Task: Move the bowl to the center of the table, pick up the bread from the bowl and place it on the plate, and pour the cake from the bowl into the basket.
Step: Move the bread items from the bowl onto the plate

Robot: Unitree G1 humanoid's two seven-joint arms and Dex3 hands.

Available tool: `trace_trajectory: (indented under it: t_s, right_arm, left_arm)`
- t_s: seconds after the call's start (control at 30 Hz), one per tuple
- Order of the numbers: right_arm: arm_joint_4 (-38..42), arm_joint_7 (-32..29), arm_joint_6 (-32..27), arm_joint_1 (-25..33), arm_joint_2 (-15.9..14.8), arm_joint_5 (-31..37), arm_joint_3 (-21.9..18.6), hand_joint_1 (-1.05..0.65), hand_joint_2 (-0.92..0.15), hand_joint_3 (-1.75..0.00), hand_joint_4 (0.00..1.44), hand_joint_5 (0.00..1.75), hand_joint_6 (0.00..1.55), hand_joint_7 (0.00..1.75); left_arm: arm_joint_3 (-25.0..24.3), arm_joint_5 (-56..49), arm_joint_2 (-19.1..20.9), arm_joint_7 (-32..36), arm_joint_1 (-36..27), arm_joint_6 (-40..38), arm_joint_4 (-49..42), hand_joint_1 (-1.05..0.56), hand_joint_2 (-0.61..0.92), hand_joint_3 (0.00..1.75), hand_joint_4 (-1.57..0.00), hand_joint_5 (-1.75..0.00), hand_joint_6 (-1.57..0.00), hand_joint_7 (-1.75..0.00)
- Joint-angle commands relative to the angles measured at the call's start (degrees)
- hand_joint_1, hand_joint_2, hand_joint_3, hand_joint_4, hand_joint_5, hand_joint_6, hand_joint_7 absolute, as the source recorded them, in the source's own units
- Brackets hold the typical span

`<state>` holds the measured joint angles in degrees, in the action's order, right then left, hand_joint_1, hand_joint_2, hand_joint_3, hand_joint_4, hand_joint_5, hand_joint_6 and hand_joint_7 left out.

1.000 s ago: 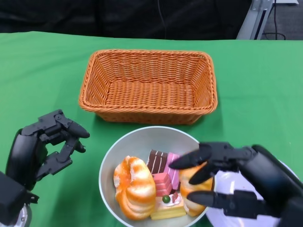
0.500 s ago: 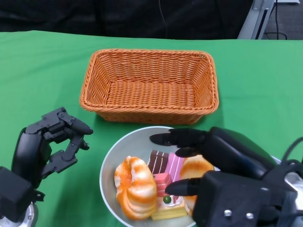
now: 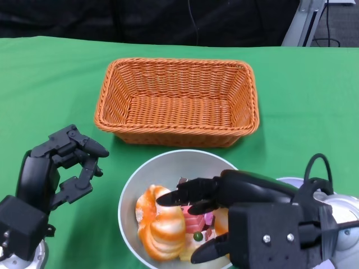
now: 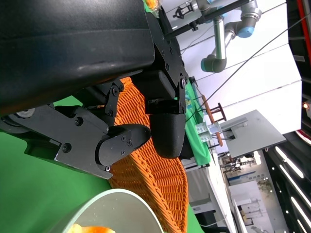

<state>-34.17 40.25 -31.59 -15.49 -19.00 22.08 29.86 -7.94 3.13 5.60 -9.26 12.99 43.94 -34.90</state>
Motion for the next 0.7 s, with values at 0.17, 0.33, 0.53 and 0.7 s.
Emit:
trace_trajectory:
  t_s: [0.17, 0.33, 0.53, 0.7]
  right_arm:
    - [3.6, 0.59, 4.18, -1.91, -1.08, -1.93, 0.37, -0.8, -0.92, -0.13, 0.44, 0.04, 0.33, 0.0]
    - [4.47, 1.14, 2.55, -3.76, -0.76, 0.61, 2.77, -0.79, -0.92, -0.13, 0.4, 0.01, 0.31, 0.0]
    - [5.0, 0.97, 0.05, -6.12, -0.23, 6.4, 6.93, -0.79, -0.92, -0.16, 0.31, 0.0, 0.3, 0.0]
    - [6.39, 1.4, -1.23, -7.37, 0.99, 9.33, 8.94, -0.78, -0.92, -0.17, 0.31, 0.0, 0.3, 0.0]
  left_arm:
    - [-0.13, -0.68, 0.33, 2.03, 0.19, -1.52, 1.18, -0.13, 0.69, 0.85, -0.75, -1.66, -0.73, -1.31]
    - [0.06, -1.07, 0.52, 2.65, 0.35, -1.76, 1.3, -0.12, 0.71, 0.86, -0.73, -1.67, -0.72, -1.32]
    - [0.28, -0.98, 0.19, 2.89, 0.15, -2.39, 1.76, -0.12, 0.71, 0.84, -0.74, -1.67, -0.73, -1.32]
    - [0.33, -1.27, -0.06, 3.42, -0.06, -2.98, 2.46, -0.11, 0.72, 0.82, -0.74, -1.67, -0.73, -1.32]
